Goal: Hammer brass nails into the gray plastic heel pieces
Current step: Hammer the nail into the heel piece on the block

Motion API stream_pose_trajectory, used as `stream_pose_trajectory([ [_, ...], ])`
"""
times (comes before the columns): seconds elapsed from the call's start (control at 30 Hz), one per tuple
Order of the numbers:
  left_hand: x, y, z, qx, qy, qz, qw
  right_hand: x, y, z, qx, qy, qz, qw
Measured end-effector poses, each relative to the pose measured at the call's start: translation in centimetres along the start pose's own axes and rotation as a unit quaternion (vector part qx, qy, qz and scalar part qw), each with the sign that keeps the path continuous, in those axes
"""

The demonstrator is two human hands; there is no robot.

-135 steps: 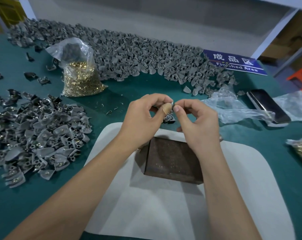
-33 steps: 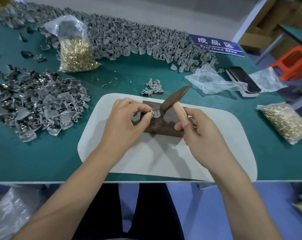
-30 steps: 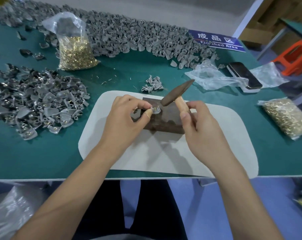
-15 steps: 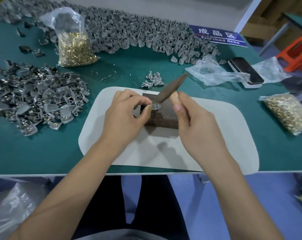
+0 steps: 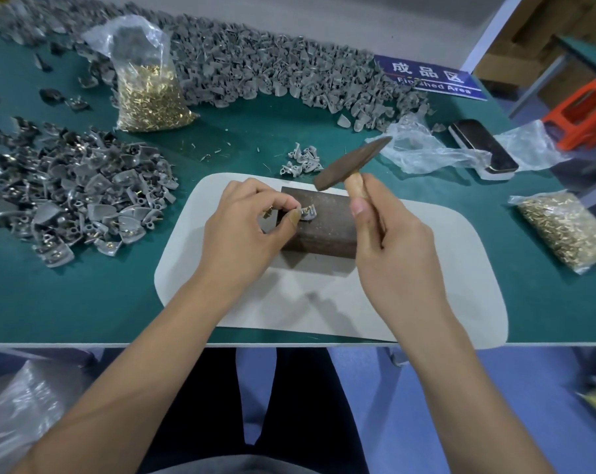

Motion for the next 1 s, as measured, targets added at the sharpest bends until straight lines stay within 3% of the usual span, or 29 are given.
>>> stream_pose_trajectory([
  [0.13, 0.1, 0.1, 0.3, 0.002, 0.006, -0.005, 1.000, -0.9, 0.0, 0.0, 0.009, -0.028, 0.069, 0.997],
  [0.27, 0.1, 0.2, 0.4, -0.002, -0.015, 0.003, 1.000, -0.1, 0.0, -0.1, -0.001, 0.005, 0.002, 1.000],
  [0.4, 0.1, 0.3, 0.5, 0.009, -0.016, 0.007, 1.000, -0.8, -0.2, -0.2, -0.002, -0.021, 0.060, 0.998],
  [0.53, 0.1, 0.2, 0.7, 0.013, -0.031, 0.009, 0.999, 0.0, -0.2, -0.2, -0.012, 0.000, -0.011, 1.000],
  [0.67, 0.1, 0.2, 0.7, 0.014, -0.027, 0.007, 1.000, -0.4, -0.1, -0.6, -0.002, -0.038, 0.063, 0.997],
  [0.77, 0.0, 0.2, 0.7, 0.011, -0.031, 0.011, 0.999, 0.7, 0.1, -0.4, -0.002, 0.000, -0.018, 1.000],
  [0.8, 0.0, 0.2, 0.7, 0.012, -0.035, 0.011, 0.999, 0.6, 0.1, -0.1, 0.001, 0.001, -0.023, 1.000],
  [0.9, 0.0, 0.2, 0.8, 0.014, -0.044, 0.011, 0.999, -0.4, 0.1, 0.1, 0.011, -0.045, 0.062, 0.997],
  [1.0, 0.0, 0.1, 0.7, 0.011, -0.037, 0.005, 0.999, 0.4, 0.3, -0.1, 0.003, -0.020, 0.012, 1.000],
])
Point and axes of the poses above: each hand's wrist, its own y-axis towards the middle knuckle, its own x-axis out of the back of the hand, z = x × y, the point moved 7 cm from there along y, towards the middle knuckle, and after that the axes turned 12 degrees about x, right-handed, at the moved point
